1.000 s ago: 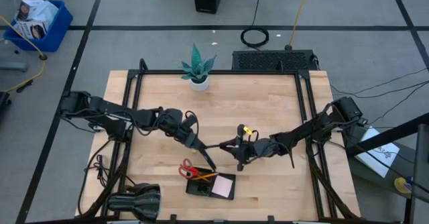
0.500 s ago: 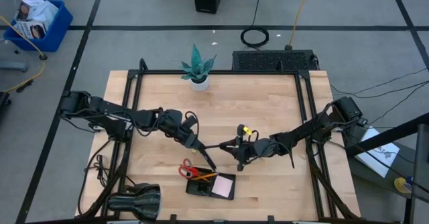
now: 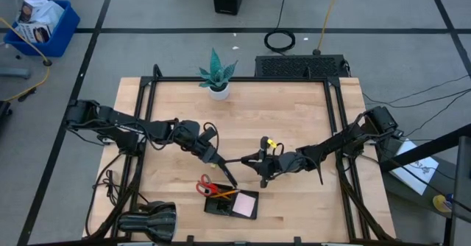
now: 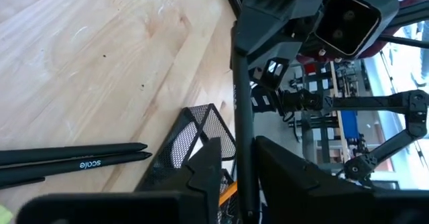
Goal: Pick and place office supplies into organizer
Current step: Put the black pen into the black desk organizer
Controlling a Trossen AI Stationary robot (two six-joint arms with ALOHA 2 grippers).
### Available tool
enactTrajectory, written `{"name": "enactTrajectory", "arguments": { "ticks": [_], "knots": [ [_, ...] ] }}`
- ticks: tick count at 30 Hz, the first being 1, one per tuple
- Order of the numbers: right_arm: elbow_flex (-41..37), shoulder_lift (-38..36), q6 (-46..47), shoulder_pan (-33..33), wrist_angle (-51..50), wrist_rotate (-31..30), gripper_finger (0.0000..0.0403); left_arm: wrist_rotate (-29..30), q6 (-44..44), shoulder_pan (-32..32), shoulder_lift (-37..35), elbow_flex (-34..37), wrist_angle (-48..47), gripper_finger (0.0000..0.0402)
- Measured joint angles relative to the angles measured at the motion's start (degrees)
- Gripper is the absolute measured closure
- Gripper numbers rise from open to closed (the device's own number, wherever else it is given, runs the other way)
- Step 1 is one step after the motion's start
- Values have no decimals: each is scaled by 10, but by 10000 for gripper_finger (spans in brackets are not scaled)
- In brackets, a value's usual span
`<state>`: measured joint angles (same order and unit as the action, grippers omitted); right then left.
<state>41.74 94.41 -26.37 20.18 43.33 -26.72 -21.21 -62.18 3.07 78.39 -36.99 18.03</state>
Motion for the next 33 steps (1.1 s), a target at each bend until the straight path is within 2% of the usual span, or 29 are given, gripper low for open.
{"name": "enactTrajectory", "arguments": {
  "ticks": [11, 19, 27, 33],
  "knots": [
    [0, 0, 2, -1, 0, 0, 355, -3, 15, 0, 0, 0, 2, 374],
    [0, 0, 0, -1, 2, -3, 340, 2, 36, 0, 0, 0, 2, 363],
    [0, 0, -14, -1, 2, -3, 342, 2, 49, 0, 0, 0, 1, 377],
    [0, -1, -37, 1, 36, -5, 315, 4, 62, 1, 0, 0, -2, 363]
  ]
}}
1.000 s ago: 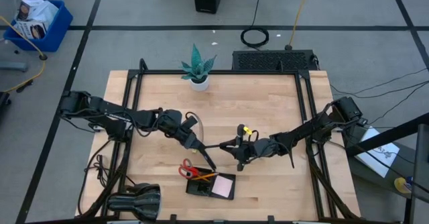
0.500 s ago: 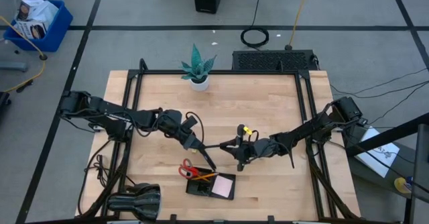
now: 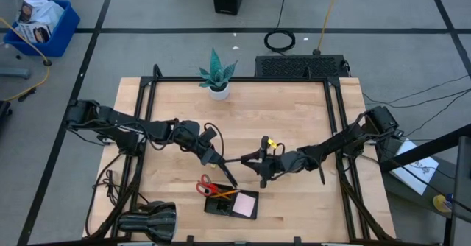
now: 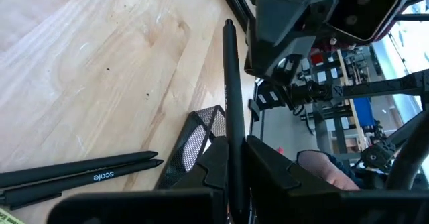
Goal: Pick and place office supplies into organizer
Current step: Put the black pen into the black desk organizer
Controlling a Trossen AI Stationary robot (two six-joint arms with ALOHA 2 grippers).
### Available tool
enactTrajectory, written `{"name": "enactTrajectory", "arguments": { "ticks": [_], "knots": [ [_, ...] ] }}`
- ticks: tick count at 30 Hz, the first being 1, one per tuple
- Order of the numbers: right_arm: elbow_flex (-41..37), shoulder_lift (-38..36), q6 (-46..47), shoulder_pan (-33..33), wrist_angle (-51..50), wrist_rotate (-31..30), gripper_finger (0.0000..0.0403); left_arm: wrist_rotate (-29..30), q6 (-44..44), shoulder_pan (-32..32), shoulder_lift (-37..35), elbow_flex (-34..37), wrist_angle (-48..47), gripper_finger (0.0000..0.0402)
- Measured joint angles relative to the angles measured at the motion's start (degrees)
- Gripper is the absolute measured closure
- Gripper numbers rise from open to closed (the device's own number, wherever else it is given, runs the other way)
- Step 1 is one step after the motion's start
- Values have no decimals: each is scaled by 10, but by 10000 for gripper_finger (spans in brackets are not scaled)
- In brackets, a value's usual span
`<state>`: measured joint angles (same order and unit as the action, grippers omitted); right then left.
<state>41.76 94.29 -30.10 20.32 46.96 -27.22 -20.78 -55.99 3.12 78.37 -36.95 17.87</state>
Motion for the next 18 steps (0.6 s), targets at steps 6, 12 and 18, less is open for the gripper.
{"name": "enactTrajectory", "arguments": {
  "ticks": [6, 12, 18],
  "knots": [
    [0, -8, -21, 2, -2, 0, 278, 0, 9, 0, 0, 0, -1, 375],
    [-2, -68, 40, 7, 15, 3, 256, 20, 48, 0, 0, 0, 2, 371],
    [-35, -139, 165, 1, 40, 6, 243, 54, 114, 0, 0, 0, 20, 378]
  ]
}}
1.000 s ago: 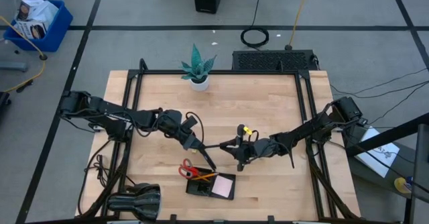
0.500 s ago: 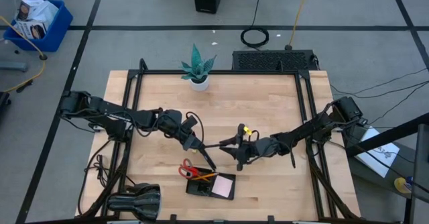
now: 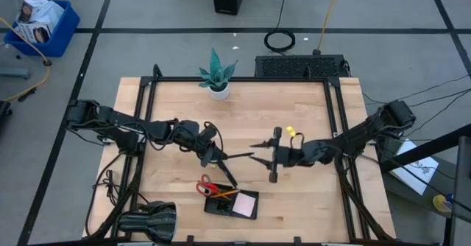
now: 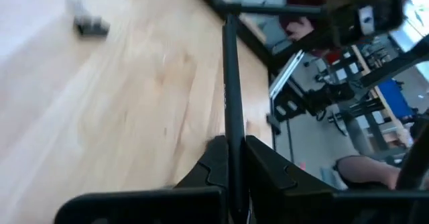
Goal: Pick and place office supplies into organizer
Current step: Put the black pen into the black desk organizer
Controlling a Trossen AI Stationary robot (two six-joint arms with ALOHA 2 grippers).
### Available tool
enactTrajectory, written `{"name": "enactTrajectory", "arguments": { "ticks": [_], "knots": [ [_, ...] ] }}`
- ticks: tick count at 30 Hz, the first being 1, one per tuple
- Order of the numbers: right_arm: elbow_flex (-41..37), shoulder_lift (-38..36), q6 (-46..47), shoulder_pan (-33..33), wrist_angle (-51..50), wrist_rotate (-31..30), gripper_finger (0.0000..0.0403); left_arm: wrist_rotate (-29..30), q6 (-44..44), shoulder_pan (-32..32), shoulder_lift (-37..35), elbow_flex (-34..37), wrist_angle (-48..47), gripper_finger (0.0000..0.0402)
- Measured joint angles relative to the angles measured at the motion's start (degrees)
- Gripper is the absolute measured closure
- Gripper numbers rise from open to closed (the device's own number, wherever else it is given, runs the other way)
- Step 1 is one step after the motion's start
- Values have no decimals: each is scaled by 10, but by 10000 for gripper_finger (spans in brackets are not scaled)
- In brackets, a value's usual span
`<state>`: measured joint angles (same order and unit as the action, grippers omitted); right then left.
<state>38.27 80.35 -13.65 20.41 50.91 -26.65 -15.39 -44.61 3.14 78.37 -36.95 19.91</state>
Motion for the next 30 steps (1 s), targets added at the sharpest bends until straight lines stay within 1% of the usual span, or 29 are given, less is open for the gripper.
{"name": "enactTrajectory", "arguments": {
  "ticks": [5, 8, 12, 16, 20, 23, 24, 27, 30],
  "knots": [
    [-51, -33, 71, -13, 55, 2, 236, 25, 56, 0, 0, 0, 75, 376],
    [-93, -38, 96, -21, 125, 29, 234, 26, 82, -1, 0, 0, 114, 377],
    [-150, -39, 133, -32, 248, 74, 233, 26, 102, -8, 0, 0, 133, 382],
    [-188, -39, 165, -43, 305, 74, 231, 52, 130, -9, 0, 0, 145, 376],
    [-199, -38, 207, -54, 311, 76, 227, 54, 142, -9, 0, 0, 162, 372],
    [-195, -23, 241, -67, 317, 76, 224, 55, 149, -9, 0, 0, 182, 377],
    [-193, -18, 250, -71, 322, 83, 224, 58, 150, -9, 0, 0, 186, 378],
    [-178, 1, 268, -89, 328, 133, 224, 68, 155, -10, 0, 0, 199, 378],
    [-160, 25, 280, -104, 330, 148, 224, 69, 159, -10, -1, 0, 208, 372]
  ]
}}
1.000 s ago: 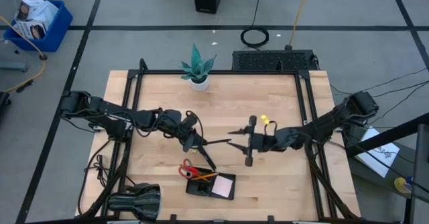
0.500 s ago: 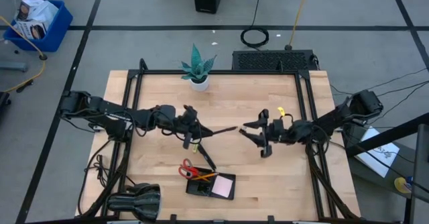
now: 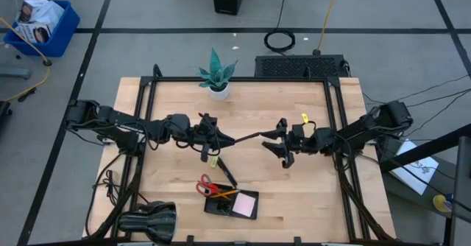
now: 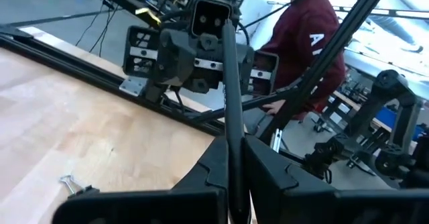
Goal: Pick and place office supplies into organizer
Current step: Put the black pen into the black desk organizer
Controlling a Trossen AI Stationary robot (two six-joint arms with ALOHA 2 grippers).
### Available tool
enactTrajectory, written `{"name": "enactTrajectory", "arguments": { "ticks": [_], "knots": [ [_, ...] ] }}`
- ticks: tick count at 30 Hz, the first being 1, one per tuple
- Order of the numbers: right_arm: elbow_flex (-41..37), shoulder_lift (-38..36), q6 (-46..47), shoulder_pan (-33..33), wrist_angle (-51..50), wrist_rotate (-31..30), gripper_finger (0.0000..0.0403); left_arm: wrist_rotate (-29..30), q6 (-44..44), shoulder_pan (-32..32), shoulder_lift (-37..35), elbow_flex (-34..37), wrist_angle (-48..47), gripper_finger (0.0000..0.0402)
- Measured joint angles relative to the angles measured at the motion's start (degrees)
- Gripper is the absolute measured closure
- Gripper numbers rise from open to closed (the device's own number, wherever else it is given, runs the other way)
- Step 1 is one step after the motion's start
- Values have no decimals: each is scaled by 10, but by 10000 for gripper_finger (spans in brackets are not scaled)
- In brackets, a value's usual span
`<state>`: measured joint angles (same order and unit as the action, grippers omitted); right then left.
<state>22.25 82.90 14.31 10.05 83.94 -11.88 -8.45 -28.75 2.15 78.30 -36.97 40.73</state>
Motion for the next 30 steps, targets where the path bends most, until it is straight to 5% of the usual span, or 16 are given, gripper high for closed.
{"name": "enactTrajectory", "arguments": {
  "ticks": [10, 17, 30],
  "knots": [
    [68, 40, -4, -33, 7, 76, 226, 0, 0, 0, 0, 0, -2, 376],
    [79, 40, -9, -38, -10, 77, 240, 0, 2, 0, 0, 0, -2, 374],
    [79, 40, -37, -38, -11, 91, 364, -2, 1, 1, 0, 0, -1, 361]
  ]
}}
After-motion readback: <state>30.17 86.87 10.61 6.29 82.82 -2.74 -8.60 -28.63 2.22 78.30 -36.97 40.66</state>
